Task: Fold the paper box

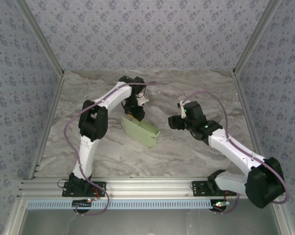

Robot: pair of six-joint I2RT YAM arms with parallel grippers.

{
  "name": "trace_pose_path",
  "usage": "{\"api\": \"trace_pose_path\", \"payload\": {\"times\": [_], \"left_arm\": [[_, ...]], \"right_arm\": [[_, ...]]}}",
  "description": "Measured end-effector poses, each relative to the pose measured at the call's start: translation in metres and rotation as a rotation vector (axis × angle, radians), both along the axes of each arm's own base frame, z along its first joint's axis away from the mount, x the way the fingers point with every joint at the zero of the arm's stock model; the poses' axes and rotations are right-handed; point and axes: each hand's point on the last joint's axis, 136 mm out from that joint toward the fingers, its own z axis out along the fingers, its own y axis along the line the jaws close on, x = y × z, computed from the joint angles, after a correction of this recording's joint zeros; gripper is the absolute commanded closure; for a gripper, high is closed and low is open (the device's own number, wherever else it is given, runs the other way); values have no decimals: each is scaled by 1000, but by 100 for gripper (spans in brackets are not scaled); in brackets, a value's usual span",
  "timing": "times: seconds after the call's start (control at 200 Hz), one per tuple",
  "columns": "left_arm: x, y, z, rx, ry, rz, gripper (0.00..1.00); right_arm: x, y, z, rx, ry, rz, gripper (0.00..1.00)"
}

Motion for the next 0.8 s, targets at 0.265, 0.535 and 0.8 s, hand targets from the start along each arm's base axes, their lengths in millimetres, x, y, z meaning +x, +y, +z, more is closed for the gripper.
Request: {"api": "trace_pose_path", "payload": {"times": [0.265, 0.535, 0.8], "left_arm": [[28, -11, 44, -92, -149, 19, 49], [22, 77, 133, -243, -454, 329, 50], [-30, 165, 94, -232, -540, 705, 54]], "right_arm": [[-2, 2, -10, -12, 26, 7, 27], [9, 19, -42, -64, 129, 33, 29], [37, 38, -68, -107, 216, 41, 33]]}}
